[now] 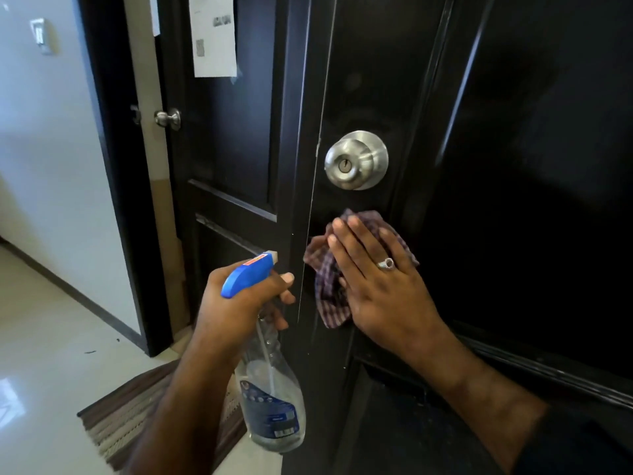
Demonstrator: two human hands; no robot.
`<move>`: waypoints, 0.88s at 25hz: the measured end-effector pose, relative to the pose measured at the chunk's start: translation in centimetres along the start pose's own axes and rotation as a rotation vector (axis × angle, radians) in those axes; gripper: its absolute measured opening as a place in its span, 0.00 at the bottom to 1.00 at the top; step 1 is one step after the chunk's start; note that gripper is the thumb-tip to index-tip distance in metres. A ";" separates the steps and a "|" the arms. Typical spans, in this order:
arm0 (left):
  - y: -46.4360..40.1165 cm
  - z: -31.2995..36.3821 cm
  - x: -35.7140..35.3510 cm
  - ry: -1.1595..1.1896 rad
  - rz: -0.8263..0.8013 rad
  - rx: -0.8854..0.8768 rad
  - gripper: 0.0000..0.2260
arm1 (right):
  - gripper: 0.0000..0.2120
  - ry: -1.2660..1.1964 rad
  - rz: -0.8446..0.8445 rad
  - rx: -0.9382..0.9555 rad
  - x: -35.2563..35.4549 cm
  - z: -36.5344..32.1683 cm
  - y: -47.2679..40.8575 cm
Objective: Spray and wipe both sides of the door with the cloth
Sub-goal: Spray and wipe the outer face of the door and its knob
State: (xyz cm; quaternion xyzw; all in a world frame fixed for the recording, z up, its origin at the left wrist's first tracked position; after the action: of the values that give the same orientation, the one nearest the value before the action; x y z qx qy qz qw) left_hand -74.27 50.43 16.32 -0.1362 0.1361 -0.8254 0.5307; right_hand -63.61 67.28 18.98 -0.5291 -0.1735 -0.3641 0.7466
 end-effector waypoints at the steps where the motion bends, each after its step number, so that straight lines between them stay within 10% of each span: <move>1: 0.0 0.1 -0.2 0.001 -0.006 0.001 0.07 | 0.34 -0.003 0.027 -0.021 0.1 -0.4 -1.6; 10: 0.5 0.5 -0.2 0.050 -0.002 0.011 0.07 | 0.35 -0.005 -0.206 0.082 -2.8 -1.6 2.7; 22: 0.5 -0.3 -1.0 0.025 -0.048 0.035 0.07 | 0.37 0.014 -0.049 -0.142 -0.6 -0.5 2.3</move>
State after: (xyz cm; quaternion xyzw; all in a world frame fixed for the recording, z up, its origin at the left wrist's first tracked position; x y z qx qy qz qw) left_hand -73.61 51.18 15.75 -0.1195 0.1250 -0.8417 0.5115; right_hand -62.39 67.43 16.86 -0.5736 -0.1549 -0.3975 0.6993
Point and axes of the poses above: each hand's wrist, its own y-axis away from the middle knuckle, its own x-axis out of the back of the hand, z = x × y, the point moved 9 cm from there along -y, towards the middle knuckle, and after that the axes turned 10 degrees about -y, right-handed, at the moved point
